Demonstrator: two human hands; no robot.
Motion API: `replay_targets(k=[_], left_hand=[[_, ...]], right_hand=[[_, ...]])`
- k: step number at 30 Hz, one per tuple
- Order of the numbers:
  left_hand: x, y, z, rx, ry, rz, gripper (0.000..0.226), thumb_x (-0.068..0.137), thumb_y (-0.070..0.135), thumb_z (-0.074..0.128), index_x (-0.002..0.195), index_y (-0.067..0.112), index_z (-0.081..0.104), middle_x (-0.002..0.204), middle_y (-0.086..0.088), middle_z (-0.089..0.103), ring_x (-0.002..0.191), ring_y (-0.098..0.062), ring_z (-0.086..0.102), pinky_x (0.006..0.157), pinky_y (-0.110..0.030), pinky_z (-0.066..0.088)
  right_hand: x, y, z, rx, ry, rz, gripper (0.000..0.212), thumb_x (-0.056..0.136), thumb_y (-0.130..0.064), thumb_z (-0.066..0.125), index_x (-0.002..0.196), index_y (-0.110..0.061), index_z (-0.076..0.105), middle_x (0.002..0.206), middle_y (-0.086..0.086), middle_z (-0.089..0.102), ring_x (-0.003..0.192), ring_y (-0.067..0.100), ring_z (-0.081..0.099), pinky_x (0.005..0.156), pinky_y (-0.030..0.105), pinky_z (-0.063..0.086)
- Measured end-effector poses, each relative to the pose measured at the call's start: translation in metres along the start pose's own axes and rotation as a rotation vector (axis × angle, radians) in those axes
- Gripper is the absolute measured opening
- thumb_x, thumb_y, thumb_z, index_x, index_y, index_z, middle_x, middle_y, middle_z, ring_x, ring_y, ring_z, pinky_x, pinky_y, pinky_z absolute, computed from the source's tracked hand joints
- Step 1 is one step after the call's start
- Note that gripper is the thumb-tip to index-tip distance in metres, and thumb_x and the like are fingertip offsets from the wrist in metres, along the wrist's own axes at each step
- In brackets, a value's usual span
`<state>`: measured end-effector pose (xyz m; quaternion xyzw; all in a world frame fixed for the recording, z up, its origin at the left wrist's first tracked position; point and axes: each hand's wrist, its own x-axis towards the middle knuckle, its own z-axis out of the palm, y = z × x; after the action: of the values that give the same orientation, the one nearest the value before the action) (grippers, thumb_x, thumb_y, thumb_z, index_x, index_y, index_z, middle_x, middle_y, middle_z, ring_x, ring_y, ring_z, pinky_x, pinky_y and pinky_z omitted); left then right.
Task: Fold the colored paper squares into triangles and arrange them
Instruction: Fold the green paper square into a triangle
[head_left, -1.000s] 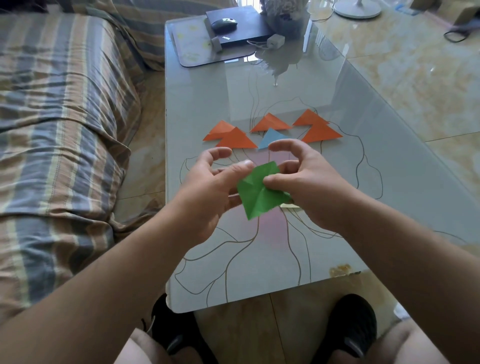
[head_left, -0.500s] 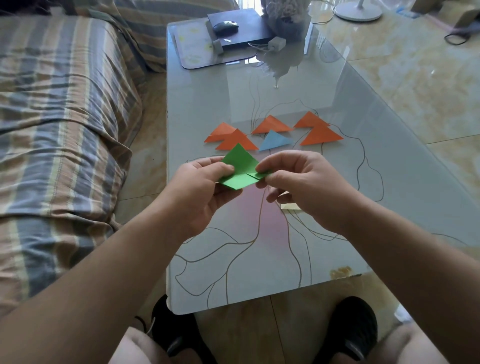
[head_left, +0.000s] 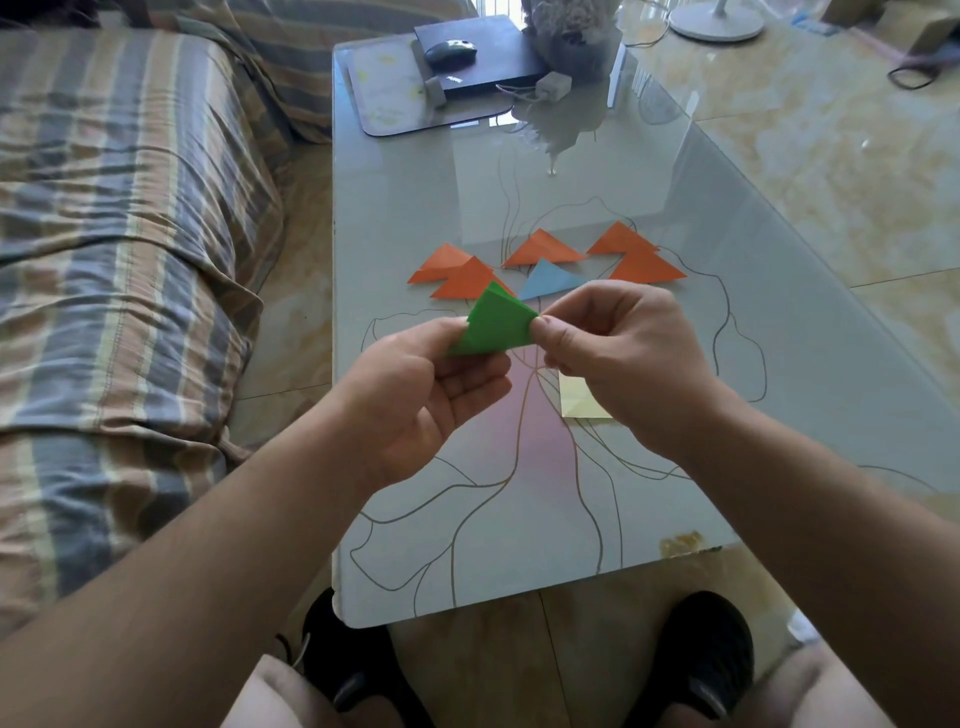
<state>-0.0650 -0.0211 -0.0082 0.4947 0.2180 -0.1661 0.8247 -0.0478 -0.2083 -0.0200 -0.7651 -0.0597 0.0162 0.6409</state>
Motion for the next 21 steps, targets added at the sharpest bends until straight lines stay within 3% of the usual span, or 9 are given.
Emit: replay_targets(k=[3, 6, 9, 12, 16, 18, 21], left_hand=[[0.0013, -0.0004, -0.0001, 0.027, -0.001, -0.012, 0.028, 0.105, 0.028, 0.054, 0.110, 0.005, 0.069, 0.084, -0.012, 0.072, 0.069, -0.020, 0.072, 0.067, -0.034, 0.063], [0.0025, -0.0016, -0.0013, 0.120, -0.022, 0.044, 0.043, 0.093, 0.045, 0.065, 0.109, 0.006, 0.068, 0.085, -0.011, 0.072, 0.073, -0.022, 0.072, 0.071, -0.035, 0.063], [0.0021, -0.0061, -0.0033, 0.197, -0.035, 0.153, 0.037, 0.076, 0.030, 0.077, 0.104, 0.007, 0.069, 0.083, -0.009, 0.071, 0.073, -0.018, 0.070, 0.072, -0.031, 0.062], [0.0045, -0.0088, -0.0072, 0.228, 0.008, 0.212, 0.018, 0.083, 0.015, 0.076, 0.099, 0.007, 0.072, 0.077, -0.007, 0.072, 0.069, -0.015, 0.070, 0.068, -0.028, 0.061], [0.0067, -0.0082, -0.0086, 0.260, 0.034, 0.228, 0.027, 0.075, 0.019, 0.080, 0.098, 0.008, 0.074, 0.078, -0.007, 0.073, 0.068, -0.015, 0.070, 0.067, -0.028, 0.060], [0.0067, -0.0093, -0.0085, 0.249, 0.040, 0.226, 0.019, 0.082, 0.014, 0.079, 0.099, 0.007, 0.073, 0.078, -0.007, 0.072, 0.068, -0.015, 0.070, 0.067, -0.028, 0.060], [0.0063, -0.0096, -0.0073, 0.220, 0.052, 0.227, 0.011, 0.091, 0.009, 0.073, 0.101, 0.007, 0.070, 0.077, -0.006, 0.071, 0.069, -0.015, 0.069, 0.069, -0.029, 0.060]], right_hand=[[0.0004, -0.0011, -0.0007, 0.014, 0.032, 0.030, 0.010, 0.092, -0.010, 0.076, 0.084, -0.007, 0.074, 0.073, 0.013, 0.073, 0.067, 0.022, 0.066, 0.067, 0.046, 0.058], [0.0004, -0.0021, -0.0001, 0.053, 0.046, 0.061, 0.011, 0.091, -0.005, 0.076, 0.083, -0.010, 0.070, 0.072, 0.014, 0.073, 0.066, 0.021, 0.067, 0.067, 0.037, 0.057], [0.0011, -0.0011, 0.0004, 0.070, 0.066, 0.068, 0.014, 0.090, -0.003, 0.077, 0.082, -0.012, 0.069, 0.071, 0.012, 0.073, 0.066, 0.021, 0.068, 0.067, 0.034, 0.057], [0.0016, -0.0022, 0.0005, 0.093, 0.100, 0.073, 0.011, 0.089, -0.001, 0.077, 0.085, -0.008, 0.070, 0.071, 0.014, 0.072, 0.066, 0.021, 0.069, 0.067, 0.033, 0.057], [0.0010, -0.0047, 0.0014, 0.161, 0.096, 0.103, 0.017, 0.090, 0.004, 0.075, 0.082, -0.010, 0.069, 0.073, 0.016, 0.066, 0.067, 0.024, 0.066, 0.066, 0.032, 0.056], [0.0007, -0.0057, 0.0018, 0.220, 0.075, 0.133, 0.018, 0.091, 0.004, 0.073, 0.083, -0.012, 0.069, 0.075, 0.017, 0.063, 0.067, 0.023, 0.065, 0.065, 0.030, 0.055], [0.0011, -0.0068, 0.0031, 0.355, 0.050, 0.241, 0.017, 0.093, 0.001, 0.072, 0.101, -0.013, 0.067, 0.076, 0.008, 0.066, 0.068, 0.020, 0.064, 0.069, 0.032, 0.055]])
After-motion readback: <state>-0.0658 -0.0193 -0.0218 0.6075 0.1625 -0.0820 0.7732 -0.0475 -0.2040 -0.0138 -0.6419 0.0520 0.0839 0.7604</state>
